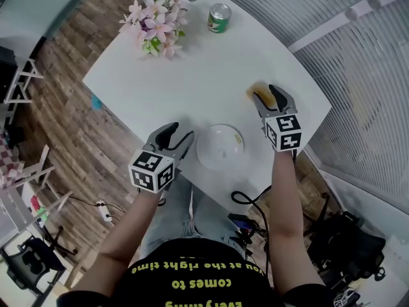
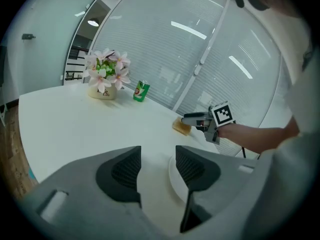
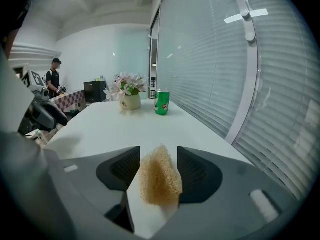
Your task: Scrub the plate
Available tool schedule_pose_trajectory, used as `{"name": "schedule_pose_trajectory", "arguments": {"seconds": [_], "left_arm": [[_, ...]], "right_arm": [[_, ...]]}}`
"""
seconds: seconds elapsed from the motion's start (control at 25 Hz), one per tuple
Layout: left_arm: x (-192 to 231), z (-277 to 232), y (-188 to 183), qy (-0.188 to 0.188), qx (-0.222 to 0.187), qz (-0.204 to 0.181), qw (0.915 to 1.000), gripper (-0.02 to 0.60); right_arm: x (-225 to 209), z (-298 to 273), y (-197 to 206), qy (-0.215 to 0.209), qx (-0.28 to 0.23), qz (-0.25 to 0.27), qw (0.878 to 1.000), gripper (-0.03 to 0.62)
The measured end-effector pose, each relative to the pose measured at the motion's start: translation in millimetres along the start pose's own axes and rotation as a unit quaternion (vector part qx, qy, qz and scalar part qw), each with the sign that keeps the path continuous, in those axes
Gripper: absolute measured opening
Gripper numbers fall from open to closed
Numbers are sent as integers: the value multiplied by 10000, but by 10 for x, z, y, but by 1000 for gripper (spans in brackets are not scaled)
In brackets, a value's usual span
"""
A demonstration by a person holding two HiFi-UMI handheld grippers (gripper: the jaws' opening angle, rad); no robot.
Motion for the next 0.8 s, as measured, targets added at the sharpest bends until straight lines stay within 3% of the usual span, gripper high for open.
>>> {"name": "schedule_pose_trajectory", "arguments": {"seconds": [0.32, 0.48, 0.8], "left_arm": [[-43, -69, 270, 519, 516, 703, 9948, 241], [-65, -100, 341, 665, 644, 824, 9923, 241], [-97, -143, 451, 914, 945, 1065, 9856, 241]], "right_arm": [[-109, -178, 122, -95, 400, 67, 9991, 272], [-127, -224, 158, -157, 490, 41, 9987, 270], [-80, -159, 271, -238, 607, -23, 9979, 184]]}}
Point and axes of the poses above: the fingertips, and each gripper's own axes: z backward along the fingers, x to its left, y out of its underside, the point moved 10 cm from there along z, backward along the fingers, and after that the axes turned 4 degrees about -z, right-handed, at the moved point
